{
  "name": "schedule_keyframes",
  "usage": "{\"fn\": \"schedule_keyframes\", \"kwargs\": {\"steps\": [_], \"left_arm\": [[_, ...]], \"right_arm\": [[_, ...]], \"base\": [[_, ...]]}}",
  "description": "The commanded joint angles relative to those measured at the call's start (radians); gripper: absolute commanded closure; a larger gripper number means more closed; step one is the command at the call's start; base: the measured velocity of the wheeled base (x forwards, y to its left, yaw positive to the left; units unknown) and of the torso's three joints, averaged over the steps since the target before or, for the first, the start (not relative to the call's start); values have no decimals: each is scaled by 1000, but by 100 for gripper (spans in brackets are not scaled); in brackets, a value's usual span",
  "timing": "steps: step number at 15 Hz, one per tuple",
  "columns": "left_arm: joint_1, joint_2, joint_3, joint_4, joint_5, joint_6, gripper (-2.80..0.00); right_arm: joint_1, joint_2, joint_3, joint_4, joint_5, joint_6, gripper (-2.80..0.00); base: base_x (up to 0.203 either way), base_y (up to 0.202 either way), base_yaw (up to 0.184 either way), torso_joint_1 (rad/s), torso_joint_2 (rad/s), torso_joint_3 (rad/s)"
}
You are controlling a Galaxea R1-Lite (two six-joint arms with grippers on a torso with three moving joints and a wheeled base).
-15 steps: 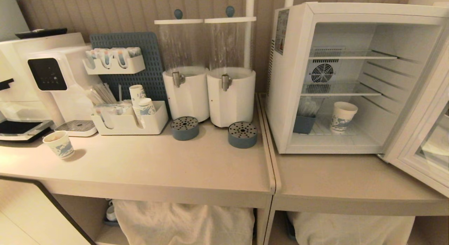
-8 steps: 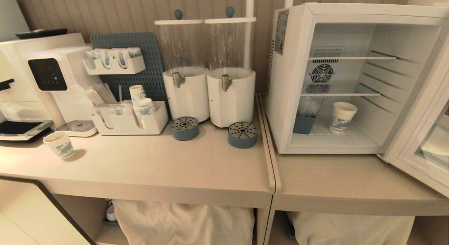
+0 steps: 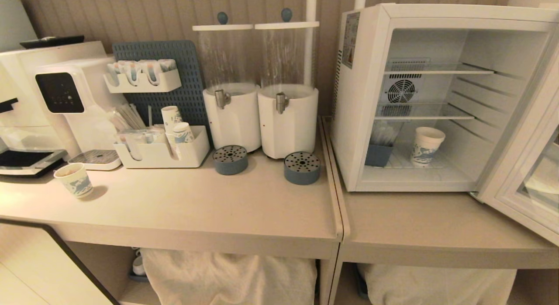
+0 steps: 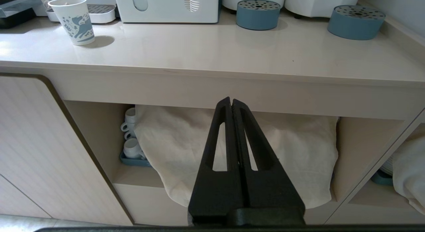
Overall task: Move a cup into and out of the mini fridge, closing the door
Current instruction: Close the freezer door
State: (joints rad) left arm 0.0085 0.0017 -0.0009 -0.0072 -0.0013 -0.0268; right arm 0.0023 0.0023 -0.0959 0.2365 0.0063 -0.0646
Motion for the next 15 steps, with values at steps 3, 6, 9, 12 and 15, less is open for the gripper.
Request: {"fn": "schedule_keyframes", "kwargs": {"steps": [3, 6, 9, 12, 15], "left_arm": [[1, 1, -1, 0, 0, 1, 0], [-1, 1, -1, 0, 0, 1, 0], [1, 0, -1, 0, 0, 1, 0], [-1, 0, -1, 0, -2, 1, 0], [-1, 1, -1, 0, -2, 3, 0]], "right_arm": [[1, -1, -19, 53, 4, 40, 0], [1, -1, -18, 46, -15, 43, 0], [1, -1, -18, 46, -15, 43, 0], [1, -1, -17, 46, -14, 43, 0], [1, -1, -17, 46, -15, 43, 0]], "base": [[0, 0, 0, 0, 0, 0], [-132, 0, 2, 2, 6, 3], [-179, 0, 1, 4, 3, 4], [-32, 0, -1, 1, 0, 0], [0, 0, 0, 0, 0, 0]]}}
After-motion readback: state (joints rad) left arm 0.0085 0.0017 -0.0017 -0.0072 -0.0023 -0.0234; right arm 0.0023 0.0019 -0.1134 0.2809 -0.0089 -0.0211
